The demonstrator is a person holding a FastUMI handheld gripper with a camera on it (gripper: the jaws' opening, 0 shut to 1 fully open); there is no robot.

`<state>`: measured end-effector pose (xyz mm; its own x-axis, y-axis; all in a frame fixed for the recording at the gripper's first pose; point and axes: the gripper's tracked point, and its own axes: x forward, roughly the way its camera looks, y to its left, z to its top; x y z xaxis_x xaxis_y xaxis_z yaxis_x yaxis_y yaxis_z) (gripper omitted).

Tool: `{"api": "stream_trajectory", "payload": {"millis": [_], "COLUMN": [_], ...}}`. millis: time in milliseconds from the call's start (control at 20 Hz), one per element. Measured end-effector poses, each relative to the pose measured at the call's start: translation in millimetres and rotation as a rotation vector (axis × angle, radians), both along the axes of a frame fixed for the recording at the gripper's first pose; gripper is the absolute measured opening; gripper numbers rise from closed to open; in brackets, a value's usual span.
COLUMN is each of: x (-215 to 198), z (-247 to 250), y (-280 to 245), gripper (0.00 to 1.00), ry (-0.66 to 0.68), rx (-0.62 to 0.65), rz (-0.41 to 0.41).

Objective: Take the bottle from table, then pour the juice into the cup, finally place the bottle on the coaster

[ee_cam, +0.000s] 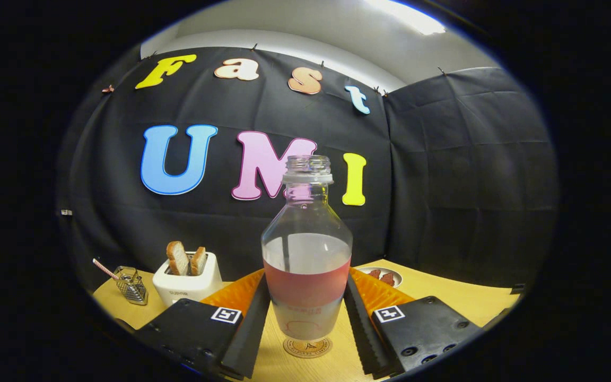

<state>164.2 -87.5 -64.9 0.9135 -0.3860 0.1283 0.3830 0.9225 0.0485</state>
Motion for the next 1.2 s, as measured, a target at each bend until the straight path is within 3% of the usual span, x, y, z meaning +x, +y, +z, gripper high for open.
{"api": "stream_trajectory", "payload": {"millis": [250, 500, 1200], "x": [25.7, 45.8, 65.6], "z": [-57.9, -92.9, -120.0], "y": [-25.5, -28.8, -21.7], "gripper": [0.76, 0.76, 0.77], "ry": [0.055, 0.093, 0.140], "rx": [0.058, 0.072, 0.084], "rz": [-0.047, -0.024, -0.003]}}
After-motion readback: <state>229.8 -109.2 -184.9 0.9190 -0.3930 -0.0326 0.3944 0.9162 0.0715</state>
